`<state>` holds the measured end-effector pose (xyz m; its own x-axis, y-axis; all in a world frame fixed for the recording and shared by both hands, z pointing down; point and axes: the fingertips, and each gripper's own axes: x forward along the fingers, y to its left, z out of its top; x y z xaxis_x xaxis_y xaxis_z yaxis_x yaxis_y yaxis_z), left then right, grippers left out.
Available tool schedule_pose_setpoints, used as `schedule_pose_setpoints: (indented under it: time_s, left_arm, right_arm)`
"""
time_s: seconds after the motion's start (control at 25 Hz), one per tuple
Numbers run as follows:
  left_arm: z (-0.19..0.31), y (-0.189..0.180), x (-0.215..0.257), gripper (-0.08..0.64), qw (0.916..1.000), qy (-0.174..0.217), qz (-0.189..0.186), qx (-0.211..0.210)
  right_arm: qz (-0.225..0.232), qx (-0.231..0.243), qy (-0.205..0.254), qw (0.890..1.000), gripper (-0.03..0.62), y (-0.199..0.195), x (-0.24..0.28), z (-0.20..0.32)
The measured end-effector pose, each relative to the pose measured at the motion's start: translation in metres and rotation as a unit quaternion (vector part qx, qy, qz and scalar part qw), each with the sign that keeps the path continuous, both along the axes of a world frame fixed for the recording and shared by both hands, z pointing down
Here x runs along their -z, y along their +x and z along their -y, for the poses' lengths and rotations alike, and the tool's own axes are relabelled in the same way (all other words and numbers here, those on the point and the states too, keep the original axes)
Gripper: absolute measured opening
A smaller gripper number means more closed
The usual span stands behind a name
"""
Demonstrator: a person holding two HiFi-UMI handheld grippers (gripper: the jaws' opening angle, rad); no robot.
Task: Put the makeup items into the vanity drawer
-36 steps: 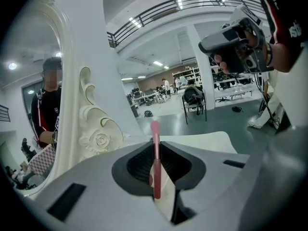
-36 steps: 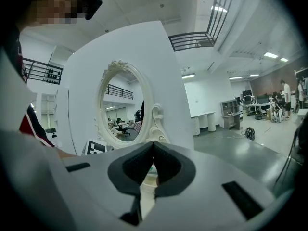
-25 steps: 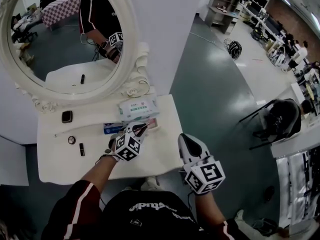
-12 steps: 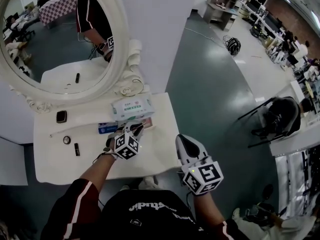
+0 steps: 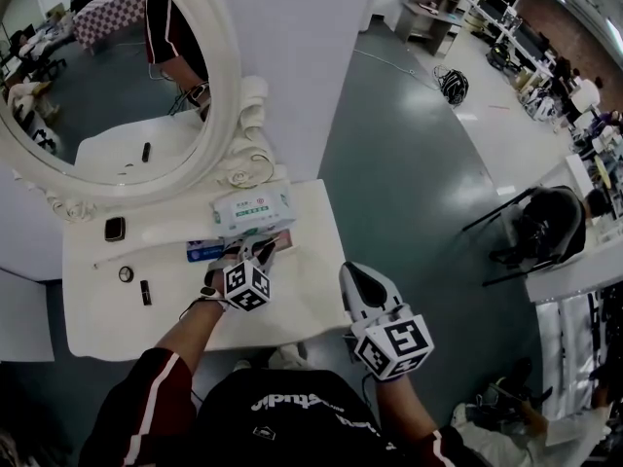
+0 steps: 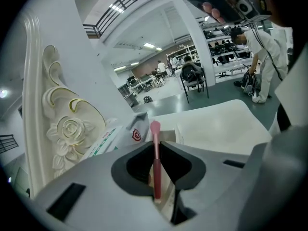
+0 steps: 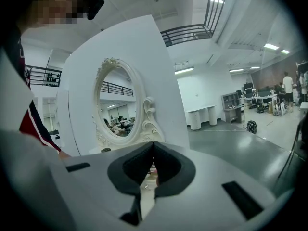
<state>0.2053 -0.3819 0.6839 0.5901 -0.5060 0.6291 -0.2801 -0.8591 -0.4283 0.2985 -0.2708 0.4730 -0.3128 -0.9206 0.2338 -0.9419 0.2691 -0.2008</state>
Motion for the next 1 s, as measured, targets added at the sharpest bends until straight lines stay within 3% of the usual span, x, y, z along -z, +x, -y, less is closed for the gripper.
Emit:
schedule_pose_setpoints:
  time_s: [0.48, 1.0]
  left_arm:
    - [-0.005, 0.003, -0.001, 0.082, 0.9999, -0.006, -0.008, 0.005]
    - [-0.01, -0.014, 0.027, 0.082, 0.997, -0.028, -0.06, 0.041]
  right_arm:
    - [0.003, 0.006, -0.001, 1.0, 0.003, 0.001, -0.003, 0.002]
    - [-0.009, 0.032, 0.013, 0.999, 0.003, -0.014, 0.007, 0.015]
